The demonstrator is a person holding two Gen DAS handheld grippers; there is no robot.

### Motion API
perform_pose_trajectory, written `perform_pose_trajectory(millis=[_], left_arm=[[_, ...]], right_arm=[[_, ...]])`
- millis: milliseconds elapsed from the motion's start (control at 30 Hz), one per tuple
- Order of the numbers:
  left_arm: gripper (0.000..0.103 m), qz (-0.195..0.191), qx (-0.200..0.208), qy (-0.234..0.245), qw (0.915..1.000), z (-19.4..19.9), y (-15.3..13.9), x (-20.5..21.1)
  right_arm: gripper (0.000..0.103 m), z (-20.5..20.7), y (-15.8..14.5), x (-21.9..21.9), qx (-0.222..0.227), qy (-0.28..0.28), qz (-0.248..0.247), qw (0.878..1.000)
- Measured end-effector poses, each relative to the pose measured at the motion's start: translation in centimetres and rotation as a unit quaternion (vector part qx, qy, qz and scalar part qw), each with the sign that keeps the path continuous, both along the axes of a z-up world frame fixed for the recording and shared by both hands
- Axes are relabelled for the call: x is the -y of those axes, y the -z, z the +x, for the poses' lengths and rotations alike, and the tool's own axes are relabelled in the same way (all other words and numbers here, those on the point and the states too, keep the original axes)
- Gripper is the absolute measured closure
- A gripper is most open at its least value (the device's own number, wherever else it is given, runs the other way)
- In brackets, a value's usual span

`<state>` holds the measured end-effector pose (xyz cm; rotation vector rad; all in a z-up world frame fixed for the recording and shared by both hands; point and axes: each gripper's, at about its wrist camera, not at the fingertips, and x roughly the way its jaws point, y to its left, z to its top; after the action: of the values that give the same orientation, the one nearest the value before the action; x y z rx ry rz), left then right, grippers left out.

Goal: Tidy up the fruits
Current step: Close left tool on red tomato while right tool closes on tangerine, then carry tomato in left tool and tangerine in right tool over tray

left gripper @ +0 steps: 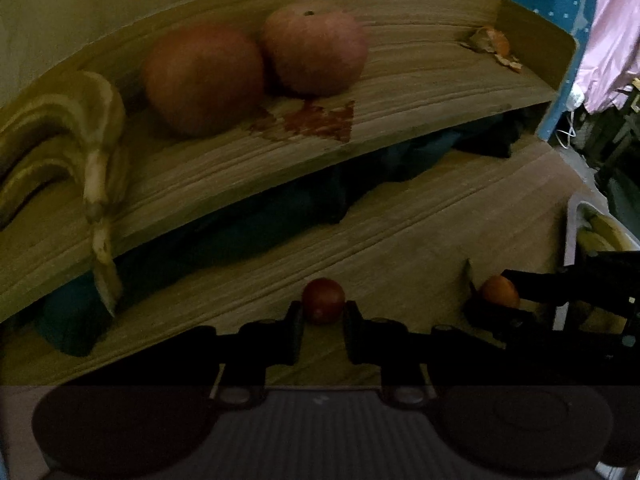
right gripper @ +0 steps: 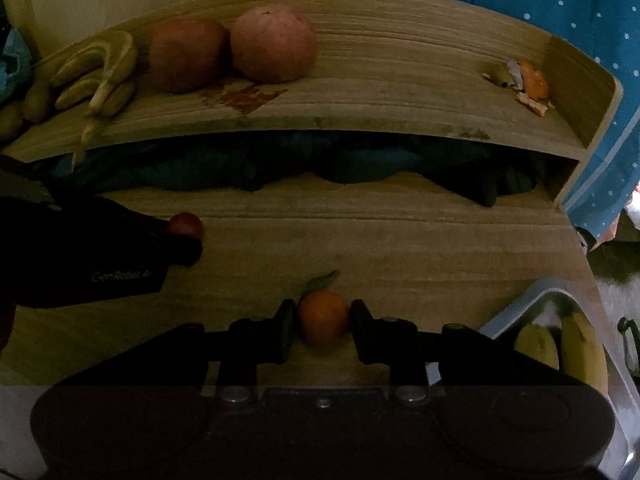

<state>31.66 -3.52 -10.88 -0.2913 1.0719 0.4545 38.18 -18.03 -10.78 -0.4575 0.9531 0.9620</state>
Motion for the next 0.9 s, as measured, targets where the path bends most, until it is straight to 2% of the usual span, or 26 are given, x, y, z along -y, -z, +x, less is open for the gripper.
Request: perform_pose_trajectory(millis=[600, 900], left_arm=[[0.080, -0.001, 0.019, 0.058, 0.9981, -5.3, -3.4, 1.0], [0.080, -0.006, 0.025, 0.107, 0.9939, -7.1, -3.9, 2.4]], right_arm=[[0.072, -5.9, -3.0, 1.5, 0.001, 0.056, 0.014, 0.998], [0.072, -9.3, -4.3, 3.2, 0.012, 0.104, 0.017, 0.994]])
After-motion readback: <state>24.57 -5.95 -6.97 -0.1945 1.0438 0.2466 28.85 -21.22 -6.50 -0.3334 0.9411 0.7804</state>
